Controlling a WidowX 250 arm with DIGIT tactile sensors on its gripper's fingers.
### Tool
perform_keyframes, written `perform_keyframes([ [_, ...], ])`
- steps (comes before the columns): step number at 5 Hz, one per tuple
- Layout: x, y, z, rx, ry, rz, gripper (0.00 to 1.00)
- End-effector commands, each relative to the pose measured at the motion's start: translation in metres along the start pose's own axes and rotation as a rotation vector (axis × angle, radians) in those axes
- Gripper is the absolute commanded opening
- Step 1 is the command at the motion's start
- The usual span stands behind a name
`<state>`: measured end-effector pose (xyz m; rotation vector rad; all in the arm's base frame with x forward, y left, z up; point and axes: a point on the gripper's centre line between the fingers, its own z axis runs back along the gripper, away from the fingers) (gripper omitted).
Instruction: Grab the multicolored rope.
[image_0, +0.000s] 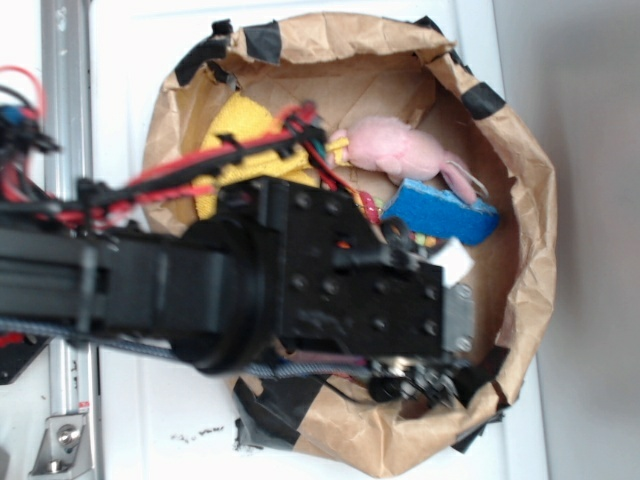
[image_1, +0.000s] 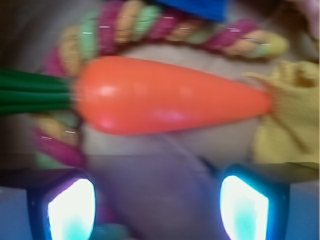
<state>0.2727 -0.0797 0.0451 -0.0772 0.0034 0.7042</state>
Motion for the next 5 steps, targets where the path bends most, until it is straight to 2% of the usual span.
perform_keyframes([
  [1,0.011,-0.022,0.012,-0.150,-0.058,-0.070,1.00],
  [2,0.017,-0.033,-0.008,-0.103,-0.038,-0.085,1.00],
  [3,0.016,-0.036,-0.042,0.001,-0.014,-0.118,1.00],
  [4,0.006,-0.016,-0.048,0.049,-0.006,-0.116,0.00],
  [5,0.007,0.018,-0.026,0.069,-0.051,-0.182,0.00],
])
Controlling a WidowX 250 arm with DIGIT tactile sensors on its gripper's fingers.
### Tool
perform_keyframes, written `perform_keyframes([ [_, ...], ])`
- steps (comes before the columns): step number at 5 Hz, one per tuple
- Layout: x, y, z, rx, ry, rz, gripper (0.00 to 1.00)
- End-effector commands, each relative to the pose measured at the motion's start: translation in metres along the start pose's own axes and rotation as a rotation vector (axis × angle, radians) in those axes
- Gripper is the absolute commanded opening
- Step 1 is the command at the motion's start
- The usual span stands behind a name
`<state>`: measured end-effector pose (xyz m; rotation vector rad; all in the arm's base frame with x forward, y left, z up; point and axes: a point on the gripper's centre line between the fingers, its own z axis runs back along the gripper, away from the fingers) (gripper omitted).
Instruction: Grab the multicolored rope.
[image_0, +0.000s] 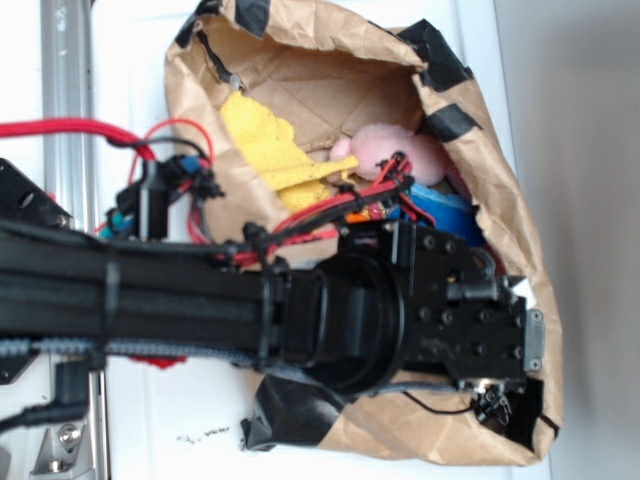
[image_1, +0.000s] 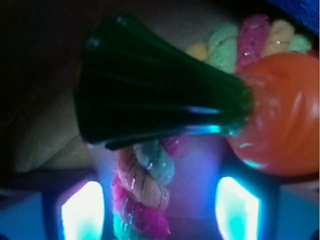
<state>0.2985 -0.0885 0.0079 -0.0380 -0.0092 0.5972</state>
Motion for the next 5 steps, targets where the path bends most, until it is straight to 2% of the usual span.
perform_keyframes([
  [1,-0.002,0.068,0.031,0.023,-0.107,-0.128,0.00],
  [2,0.010,0.092,0.038,0.027,-0.130,-0.134,0.00],
  [3,0.017,0.094,0.077,0.015,-0.162,-0.233,0.00],
  [4,0.021,0.076,0.125,-0.081,-0.131,-0.460,0.00],
  [5,0.008,0.037,0.164,0.005,-0.095,-0.645,0.00],
])
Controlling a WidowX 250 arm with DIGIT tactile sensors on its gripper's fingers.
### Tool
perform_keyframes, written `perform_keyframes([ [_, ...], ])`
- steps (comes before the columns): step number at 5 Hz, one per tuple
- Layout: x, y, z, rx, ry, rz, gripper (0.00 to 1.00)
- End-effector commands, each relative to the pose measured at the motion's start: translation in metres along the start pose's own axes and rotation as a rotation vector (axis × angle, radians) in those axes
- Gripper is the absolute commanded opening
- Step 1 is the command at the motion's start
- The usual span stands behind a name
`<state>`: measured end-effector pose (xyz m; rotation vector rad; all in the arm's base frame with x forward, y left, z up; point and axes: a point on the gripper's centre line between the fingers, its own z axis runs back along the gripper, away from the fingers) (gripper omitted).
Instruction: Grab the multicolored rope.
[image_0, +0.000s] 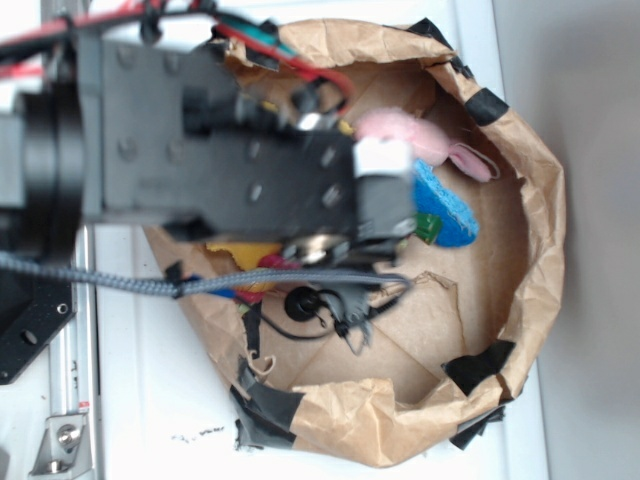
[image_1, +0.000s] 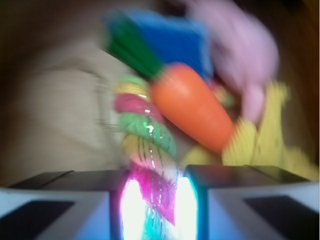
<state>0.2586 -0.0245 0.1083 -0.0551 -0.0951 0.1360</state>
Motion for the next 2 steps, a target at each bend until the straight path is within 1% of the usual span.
perform_keyframes([
  [1,0.0295,-0.0461,0.0607,0.068,-0.011,-0.258,0.00],
  [2,0.0358,-0.0488,0.0519,0.035,-0.015,-0.294,0.00],
])
